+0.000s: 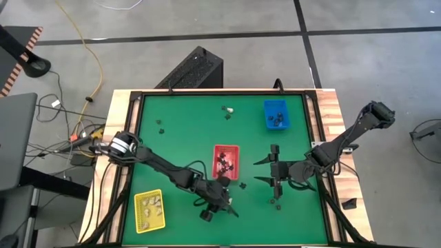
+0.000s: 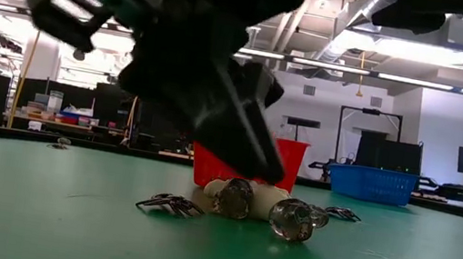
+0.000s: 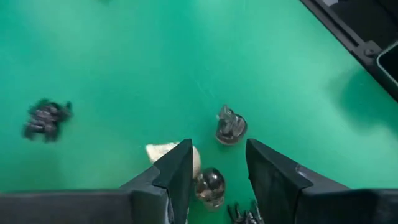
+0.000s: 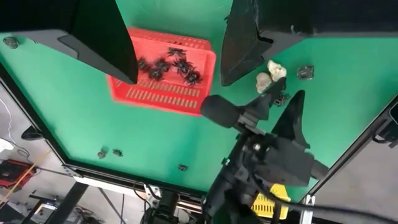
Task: Sort Halloween decoration
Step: Put the black skull toy into the blue bin
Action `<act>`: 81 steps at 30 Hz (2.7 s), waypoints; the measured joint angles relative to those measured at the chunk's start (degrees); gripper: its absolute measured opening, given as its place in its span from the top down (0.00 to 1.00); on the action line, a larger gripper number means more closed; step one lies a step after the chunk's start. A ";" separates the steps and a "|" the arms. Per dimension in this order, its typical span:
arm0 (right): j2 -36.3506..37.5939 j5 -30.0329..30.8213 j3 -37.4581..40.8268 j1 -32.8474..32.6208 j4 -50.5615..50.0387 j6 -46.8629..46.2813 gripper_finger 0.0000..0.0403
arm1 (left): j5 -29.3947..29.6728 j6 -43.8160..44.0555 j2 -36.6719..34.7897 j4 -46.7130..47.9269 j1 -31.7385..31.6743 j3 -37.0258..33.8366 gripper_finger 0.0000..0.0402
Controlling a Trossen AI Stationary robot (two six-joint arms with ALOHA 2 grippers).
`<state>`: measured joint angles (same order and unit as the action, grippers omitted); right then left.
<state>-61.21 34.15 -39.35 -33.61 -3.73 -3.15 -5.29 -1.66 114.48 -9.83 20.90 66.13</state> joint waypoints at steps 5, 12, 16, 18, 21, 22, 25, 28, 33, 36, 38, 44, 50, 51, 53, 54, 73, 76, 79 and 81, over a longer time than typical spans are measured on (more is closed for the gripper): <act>-0.02 -0.02 0.00 0.00 0.26 0.01 0.36 | -0.14 1.02 0.08 1.70 0.10 0.00 0.67; -0.02 -0.04 0.00 0.00 0.36 0.04 0.36 | 0.88 0.91 0.10 5.60 0.18 0.00 0.69; -0.02 -0.05 0.00 0.00 0.35 0.21 0.36 | 0.85 0.28 0.10 5.69 0.14 0.00 0.69; -0.02 -0.04 0.00 0.00 0.36 0.21 0.36 | 0.94 -0.32 0.10 6.41 0.12 0.00 0.69; -0.02 -0.04 0.00 0.00 0.35 0.21 0.36 | 1.01 -0.64 0.10 6.39 0.12 0.00 0.69; -0.02 -0.02 0.00 0.01 0.37 0.21 0.36 | 1.01 -0.65 0.10 6.26 0.12 0.00 0.69; -0.02 -0.02 0.00 0.00 0.35 0.21 0.36 | 1.00 -0.84 0.10 6.19 0.10 0.00 0.69; -0.02 0.00 0.00 0.00 0.35 0.21 0.36 | 0.99 -0.84 0.10 5.50 0.10 0.00 0.69; -0.02 0.01 0.00 0.02 0.37 0.18 0.36 | 0.88 -0.64 1.02 3.74 0.10 0.03 0.69; -0.04 0.02 0.00 0.00 0.40 0.18 0.36 | 0.01 -0.11 2.09 2.88 0.05 0.11 0.69; -0.04 0.02 0.02 0.00 0.54 0.18 0.36 | 0.03 0.42 2.12 3.24 -0.06 0.14 0.69; -0.04 0.04 0.02 0.00 0.79 0.16 0.36 | -0.03 0.65 2.42 3.86 -0.32 0.13 0.79; -0.04 0.07 0.02 0.01 0.80 0.16 0.36 | -0.46 0.62 0.81 5.98 -1.36 0.09 0.89; -0.04 0.07 0.02 0.00 0.77 0.16 0.36 | -0.79 0.21 -0.17 7.19 -1.67 0.01 0.89; -0.02 0.09 0.02 -0.04 0.79 0.16 0.36 | -2.98 -0.88 -2.61 8.03 -2.37 -0.17 0.88; 0.00 0.09 0.02 -0.04 0.75 0.16 0.36 | -4.29 -1.56 -4.18 7.72 -2.74 -0.17 0.86; 5.97 0.69 -2.29 -0.10 -19.38 -9.74 0.36 | -9.12 -8.64 -9.11 -20.75 -30.29 1.80 0.86; 8.84 0.68 -2.29 -0.49 -23.34 -13.95 0.36 | -10.68 -3.00 0.20 -25.74 -35.36 7.69 0.85; 11.57 0.71 -2.29 -1.65 -27.18 -17.75 0.36 | -10.82 1.91 9.22 -25.77 -38.01 17.22 0.85; 13.42 1.50 -2.29 -2.82 -29.82 -20.29 0.36 | -10.65 4.57 14.20 -25.82 -38.77 24.90 0.85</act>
<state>-47.79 35.65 -41.65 -36.43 -33.55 -23.44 -15.94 2.91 128.68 -35.66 -17.88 91.03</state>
